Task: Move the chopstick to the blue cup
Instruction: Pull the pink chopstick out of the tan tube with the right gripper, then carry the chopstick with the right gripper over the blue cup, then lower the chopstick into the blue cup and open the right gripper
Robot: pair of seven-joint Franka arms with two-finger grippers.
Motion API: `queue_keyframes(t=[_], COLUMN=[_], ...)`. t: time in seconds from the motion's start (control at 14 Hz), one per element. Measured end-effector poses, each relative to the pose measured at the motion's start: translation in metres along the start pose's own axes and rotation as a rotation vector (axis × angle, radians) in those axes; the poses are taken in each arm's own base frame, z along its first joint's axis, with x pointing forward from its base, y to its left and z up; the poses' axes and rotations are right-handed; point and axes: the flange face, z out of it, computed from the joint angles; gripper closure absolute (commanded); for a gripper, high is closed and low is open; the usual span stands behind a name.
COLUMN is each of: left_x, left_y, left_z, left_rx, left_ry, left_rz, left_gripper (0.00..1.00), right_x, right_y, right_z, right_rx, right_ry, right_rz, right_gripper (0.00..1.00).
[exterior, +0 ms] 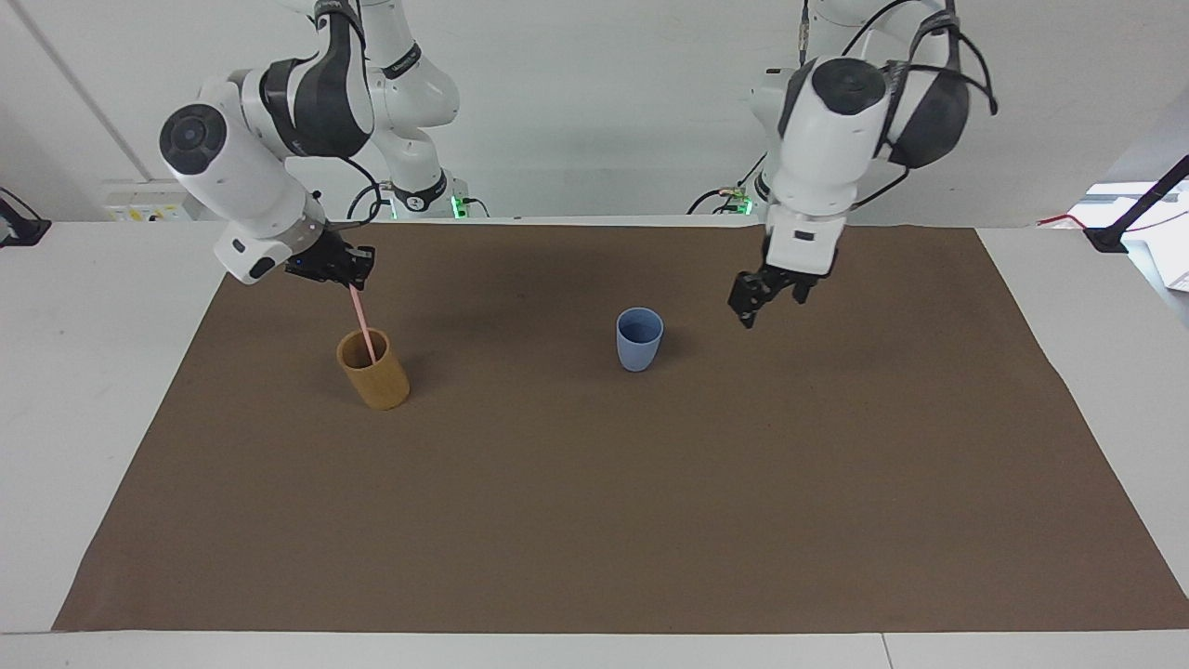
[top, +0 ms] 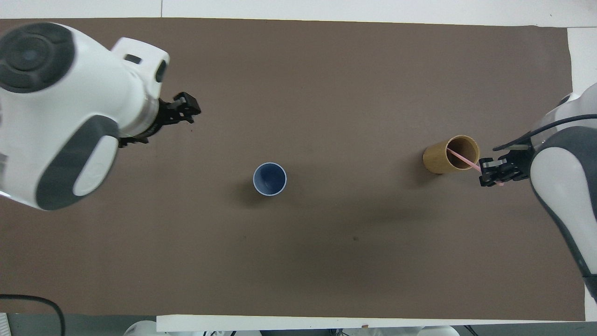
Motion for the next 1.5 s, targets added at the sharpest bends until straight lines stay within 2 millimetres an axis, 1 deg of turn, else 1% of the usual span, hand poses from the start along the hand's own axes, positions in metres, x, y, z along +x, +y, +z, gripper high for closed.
queue_keyframes(t=[0.14,0.21,0.29,0.36,0.43,0.5,0.64,0.71,0.86,0.93,1.0,1.07,1.14,1.21,1.36,1.5], left_x=[0.031,0.044,0.055,0.062,0.063,0.063,0.061,0.061,0.061,0.061,0.061,0.061,0.061,0.061,0.061,0.061], left_y=[-0.068,-0.097,-0.119,-0.132,-0.135,-0.133,-0.126,-0.124,-0.125,-0.125,-0.125,-0.125,-0.125,-0.125,-0.125,-0.125], left_z=[-0.022,-0.031,-0.039,-0.044,-0.045,-0.043,-0.039,-0.037,-0.036,-0.036,-0.036,-0.036,-0.036,-0.036,-0.036,-0.036], left_rx=[0.013,0.015,0.013,0.011,0.011,0.011,0.014,0.016,0.016,0.016,0.017,0.017,0.017,0.017,0.017,0.017], left_ry=[-0.011,-0.013,-0.004,0.006,0.007,0.005,-0.007,-0.012,-0.014,-0.014,-0.014,-0.014,-0.014,-0.014,-0.014,-0.014], left_rz=[0.110,0.160,0.194,0.216,0.227,0.234,0.247,0.249,0.249,0.248,0.248,0.248,0.248,0.248,0.248,0.248], left_gripper=[0.01,0.01,0.01,0.01,0.01,0.01,0.01,0.00,0.01,0.01,0.00,0.00,0.01,0.01,0.00,0.01], right_x=[-0.018,-0.027,-0.034,-0.038,-0.038,-0.038,-0.039,-0.043,-0.053,-0.058,-0.063,-0.065,-0.066,-0.065,-0.059,-0.056], right_y=[-0.004,-0.009,-0.022,-0.045,-0.074,-0.111,-0.199,-0.240,-0.309,-0.340,-0.363,-0.379,-0.391,-0.396,-0.397,-0.394], right_z=[-0.055,-0.078,-0.095,-0.106,-0.109,-0.108,-0.099,-0.092,-0.076,-0.067,-0.057,-0.046,-0.033,-0.019,0.004,0.017], right_rx=[-0.009,-0.003,0.017,0.041,0.057,0.077,0.153,0.187,0.224,0.244,0.262,0.275,0.281,0.279,0.268,0.260], right_ry=[0.002,0.008,0.014,0.019,0.020,0.018,0.029,0.032,0.046,0.052,0.053,0.055,0.056,0.053,0.042,0.021], right_rz=[-0.009,-0.018,-0.044,-0.055,-0.038,-0.009,0.059,0.093,0.153,0.176,0.187,0.196,0.202,0.209,0.223,0.237], right_gripper=[1.00,1.00,1.00,1.00,1.00,1.00,1.00,1.00,1.00,1.00,1.00,1.00,1.00,1.00,1.00,0.99])
